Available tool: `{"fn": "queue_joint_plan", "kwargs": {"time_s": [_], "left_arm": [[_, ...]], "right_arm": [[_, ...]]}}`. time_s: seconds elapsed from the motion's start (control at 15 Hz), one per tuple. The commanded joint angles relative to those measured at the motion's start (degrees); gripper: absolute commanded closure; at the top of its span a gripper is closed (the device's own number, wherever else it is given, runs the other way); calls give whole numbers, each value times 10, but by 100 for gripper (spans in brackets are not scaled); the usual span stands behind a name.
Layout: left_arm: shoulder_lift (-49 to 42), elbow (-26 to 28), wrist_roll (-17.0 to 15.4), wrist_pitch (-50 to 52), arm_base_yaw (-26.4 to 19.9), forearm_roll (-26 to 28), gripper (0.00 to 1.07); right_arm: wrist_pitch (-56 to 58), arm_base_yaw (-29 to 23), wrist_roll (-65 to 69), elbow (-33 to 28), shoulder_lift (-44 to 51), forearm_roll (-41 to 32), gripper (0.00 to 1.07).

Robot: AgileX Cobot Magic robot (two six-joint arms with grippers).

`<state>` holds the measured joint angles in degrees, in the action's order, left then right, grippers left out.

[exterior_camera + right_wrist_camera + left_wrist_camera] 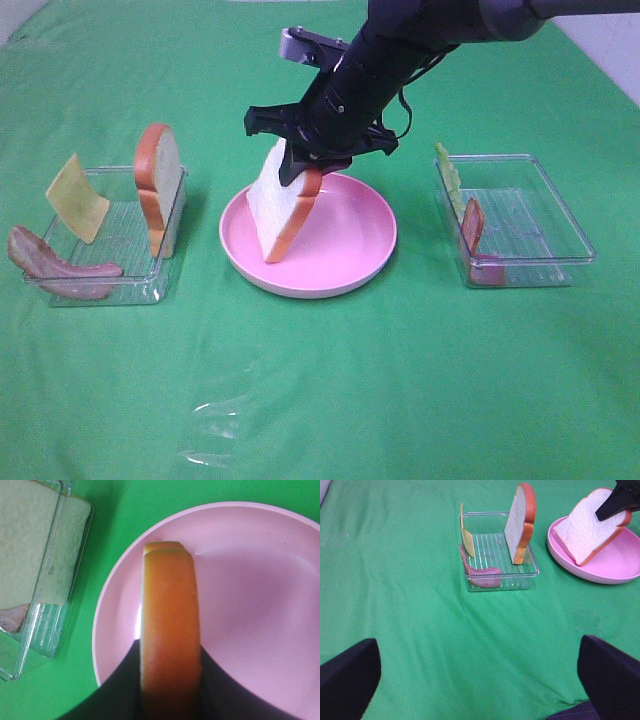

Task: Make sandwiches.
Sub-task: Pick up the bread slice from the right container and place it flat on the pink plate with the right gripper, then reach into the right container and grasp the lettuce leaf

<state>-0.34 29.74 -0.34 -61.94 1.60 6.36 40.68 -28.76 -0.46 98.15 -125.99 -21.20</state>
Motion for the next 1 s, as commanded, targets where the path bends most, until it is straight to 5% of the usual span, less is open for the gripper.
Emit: {"fn": "queue_joint_plan", "kwargs": {"time_s": [0.07, 0.27, 0.47, 0.8, 1.0], "left_arm": [[-7, -1, -2, 4, -1, 1, 7], [-7, -1, -2, 4, -1, 1, 7], [-7, -1, -2, 4, -1, 1, 7], [-7, -1, -2, 4, -1, 1, 7], [-7, -1, -2, 4, -1, 1, 7]], "right_arm": [[-2, 1, 5, 3, 1, 6, 100], [-1, 1, 5, 3, 1, 7, 83], [17, 1, 1, 4, 6, 73, 9], [114, 1, 5, 55, 9, 152, 9], [262, 1, 5, 173, 25, 201, 9]]}}
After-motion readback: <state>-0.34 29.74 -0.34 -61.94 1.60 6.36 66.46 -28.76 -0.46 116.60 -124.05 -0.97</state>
